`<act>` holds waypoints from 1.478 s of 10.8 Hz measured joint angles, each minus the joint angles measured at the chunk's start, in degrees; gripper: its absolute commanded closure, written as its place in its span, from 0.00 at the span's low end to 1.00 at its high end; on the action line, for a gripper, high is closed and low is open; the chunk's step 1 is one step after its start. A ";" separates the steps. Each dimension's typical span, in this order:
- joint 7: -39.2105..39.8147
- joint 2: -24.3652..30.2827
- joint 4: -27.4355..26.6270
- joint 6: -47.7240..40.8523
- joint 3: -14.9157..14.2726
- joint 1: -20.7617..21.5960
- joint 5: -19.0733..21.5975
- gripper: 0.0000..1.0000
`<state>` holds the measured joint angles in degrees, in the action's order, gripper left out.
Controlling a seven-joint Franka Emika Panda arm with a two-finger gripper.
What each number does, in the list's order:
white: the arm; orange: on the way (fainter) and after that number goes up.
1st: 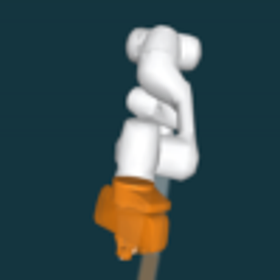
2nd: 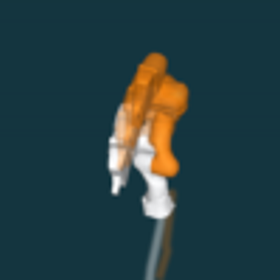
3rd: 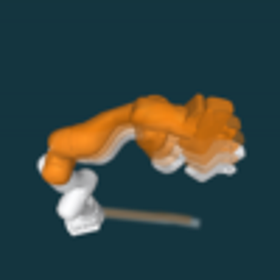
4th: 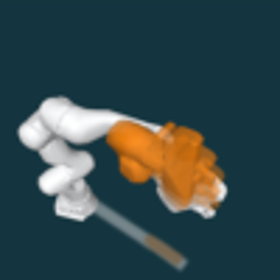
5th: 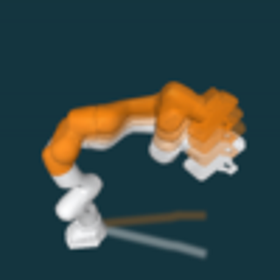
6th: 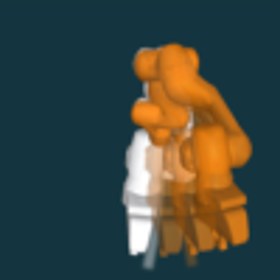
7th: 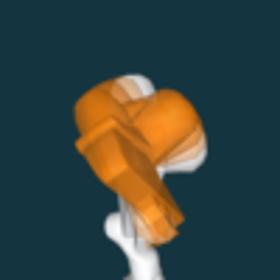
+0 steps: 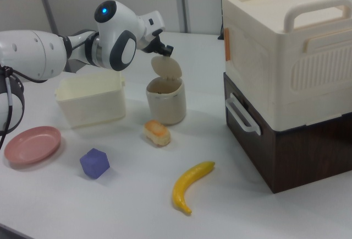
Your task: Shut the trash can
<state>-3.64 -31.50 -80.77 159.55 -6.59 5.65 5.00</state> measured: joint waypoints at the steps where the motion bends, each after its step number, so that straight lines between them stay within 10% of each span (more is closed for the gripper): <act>1: 0.00 0.15 0.21 -3.83 0.00 -0.01 0.00 1.00; 16: 1.65 3.09 -3.61 -16.48 0.00 0.00 0.09 1.00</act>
<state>-2.00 -28.41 -84.38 143.08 -6.60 5.65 5.09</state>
